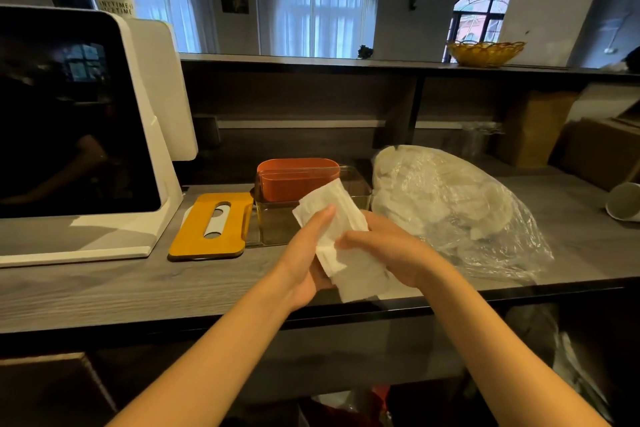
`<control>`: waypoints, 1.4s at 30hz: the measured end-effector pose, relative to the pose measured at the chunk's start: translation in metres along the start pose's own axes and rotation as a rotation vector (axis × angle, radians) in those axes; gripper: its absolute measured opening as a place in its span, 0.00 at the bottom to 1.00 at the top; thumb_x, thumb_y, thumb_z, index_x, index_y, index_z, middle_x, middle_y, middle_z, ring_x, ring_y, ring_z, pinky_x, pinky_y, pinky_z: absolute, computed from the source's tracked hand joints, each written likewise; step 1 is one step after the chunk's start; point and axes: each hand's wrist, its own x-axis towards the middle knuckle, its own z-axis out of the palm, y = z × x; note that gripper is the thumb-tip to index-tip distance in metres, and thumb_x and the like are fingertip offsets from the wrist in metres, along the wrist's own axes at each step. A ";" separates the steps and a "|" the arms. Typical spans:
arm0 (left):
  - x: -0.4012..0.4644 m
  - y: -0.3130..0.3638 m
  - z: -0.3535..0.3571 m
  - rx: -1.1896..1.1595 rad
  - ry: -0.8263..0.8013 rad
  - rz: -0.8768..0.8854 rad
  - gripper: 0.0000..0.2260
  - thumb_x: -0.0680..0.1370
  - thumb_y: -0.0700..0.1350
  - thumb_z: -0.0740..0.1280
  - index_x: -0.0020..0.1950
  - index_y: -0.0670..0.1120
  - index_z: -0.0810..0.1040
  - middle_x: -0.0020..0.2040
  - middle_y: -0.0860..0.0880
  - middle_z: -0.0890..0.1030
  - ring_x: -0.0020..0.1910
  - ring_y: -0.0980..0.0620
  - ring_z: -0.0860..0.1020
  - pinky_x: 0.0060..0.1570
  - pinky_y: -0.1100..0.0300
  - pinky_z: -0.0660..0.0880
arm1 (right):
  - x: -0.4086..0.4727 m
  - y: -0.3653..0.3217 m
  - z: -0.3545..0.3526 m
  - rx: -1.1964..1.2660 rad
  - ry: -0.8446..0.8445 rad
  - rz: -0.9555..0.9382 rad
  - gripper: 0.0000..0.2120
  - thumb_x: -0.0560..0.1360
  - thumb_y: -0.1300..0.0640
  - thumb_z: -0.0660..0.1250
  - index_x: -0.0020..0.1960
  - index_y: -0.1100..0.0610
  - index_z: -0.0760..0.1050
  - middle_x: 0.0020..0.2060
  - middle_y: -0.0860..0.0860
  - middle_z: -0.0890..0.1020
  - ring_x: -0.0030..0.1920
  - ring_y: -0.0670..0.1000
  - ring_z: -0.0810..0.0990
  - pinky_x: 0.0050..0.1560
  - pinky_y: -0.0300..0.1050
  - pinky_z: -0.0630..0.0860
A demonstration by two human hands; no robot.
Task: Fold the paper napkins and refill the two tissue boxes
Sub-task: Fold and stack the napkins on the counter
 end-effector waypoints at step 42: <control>0.020 0.030 -0.068 1.678 -0.107 0.435 0.44 0.74 0.66 0.70 0.82 0.58 0.49 0.82 0.57 0.55 0.78 0.54 0.59 0.72 0.47 0.69 | 0.029 0.045 -0.008 -0.927 -0.040 -0.413 0.40 0.77 0.37 0.65 0.81 0.41 0.46 0.78 0.43 0.61 0.69 0.44 0.69 0.65 0.42 0.71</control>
